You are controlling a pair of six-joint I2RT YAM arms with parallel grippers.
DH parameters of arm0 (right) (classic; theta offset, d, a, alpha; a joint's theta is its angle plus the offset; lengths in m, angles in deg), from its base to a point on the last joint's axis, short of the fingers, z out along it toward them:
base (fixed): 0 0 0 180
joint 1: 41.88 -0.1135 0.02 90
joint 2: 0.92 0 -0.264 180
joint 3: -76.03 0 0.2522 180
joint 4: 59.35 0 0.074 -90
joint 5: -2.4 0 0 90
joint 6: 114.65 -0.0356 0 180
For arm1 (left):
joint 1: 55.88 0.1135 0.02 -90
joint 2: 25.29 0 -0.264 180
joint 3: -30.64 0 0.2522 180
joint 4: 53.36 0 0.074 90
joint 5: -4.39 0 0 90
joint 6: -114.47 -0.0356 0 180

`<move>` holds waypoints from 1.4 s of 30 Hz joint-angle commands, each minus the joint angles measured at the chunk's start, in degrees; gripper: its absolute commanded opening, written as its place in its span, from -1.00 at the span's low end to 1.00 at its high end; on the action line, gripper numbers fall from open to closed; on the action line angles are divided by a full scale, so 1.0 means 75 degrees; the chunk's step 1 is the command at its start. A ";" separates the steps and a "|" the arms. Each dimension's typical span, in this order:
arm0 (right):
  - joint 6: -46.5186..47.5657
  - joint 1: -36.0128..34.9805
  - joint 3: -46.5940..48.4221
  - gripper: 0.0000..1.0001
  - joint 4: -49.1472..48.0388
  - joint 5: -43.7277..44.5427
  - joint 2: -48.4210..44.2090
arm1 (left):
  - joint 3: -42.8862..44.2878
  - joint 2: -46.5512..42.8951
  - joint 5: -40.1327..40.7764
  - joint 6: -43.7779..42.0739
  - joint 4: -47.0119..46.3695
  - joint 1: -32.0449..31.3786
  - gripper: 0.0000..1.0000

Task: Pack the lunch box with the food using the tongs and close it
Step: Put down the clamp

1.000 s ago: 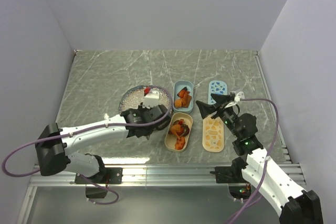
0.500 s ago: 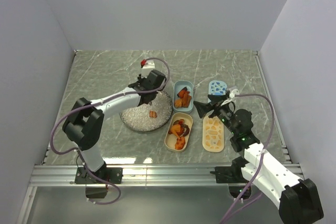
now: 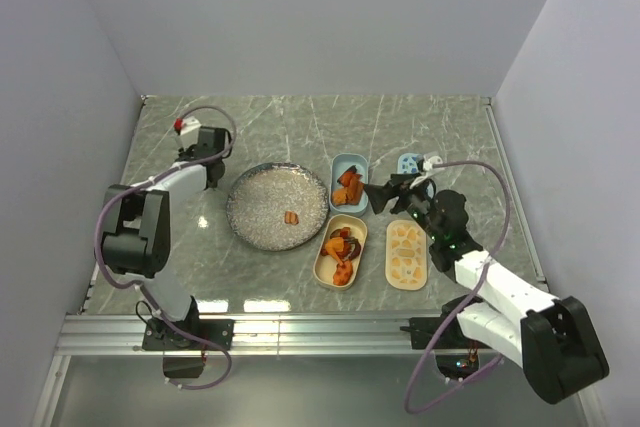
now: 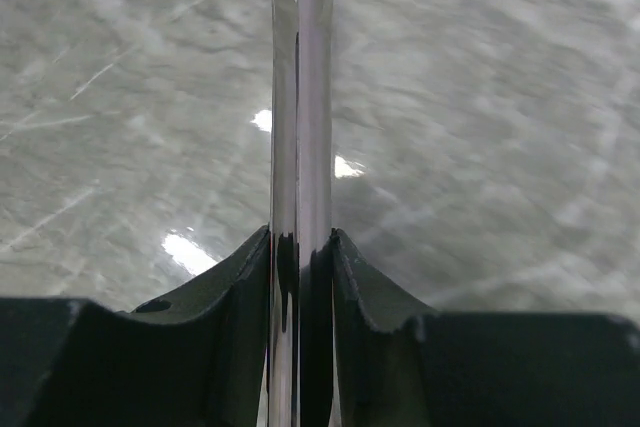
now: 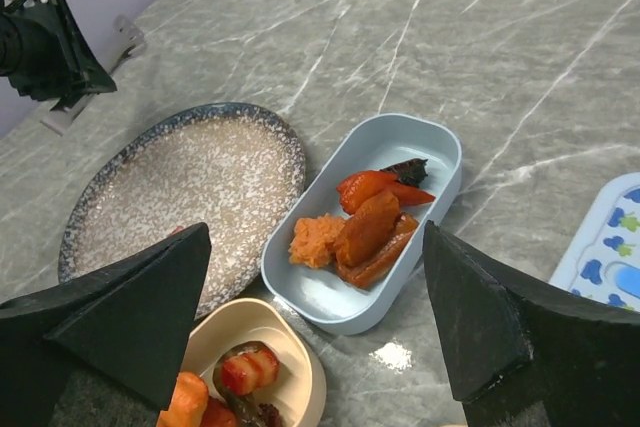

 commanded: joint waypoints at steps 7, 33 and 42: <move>0.0135 -0.0235 0.0969 0.82 -0.0739 -0.0511 0.1230 | 0.0595 0.0731 -0.1288 0.0174 0.0015 0.1040 -0.19; 0.1811 -0.2707 0.5390 0.99 0.1098 -0.1133 0.4988 | -0.2586 -0.4900 -0.0693 0.0255 -0.1108 0.0782 0.99; 0.2386 -0.3962 1.1735 0.99 0.5036 -0.0335 0.9806 | -0.3844 -0.8243 -0.0352 0.0619 -0.0816 0.0770 0.99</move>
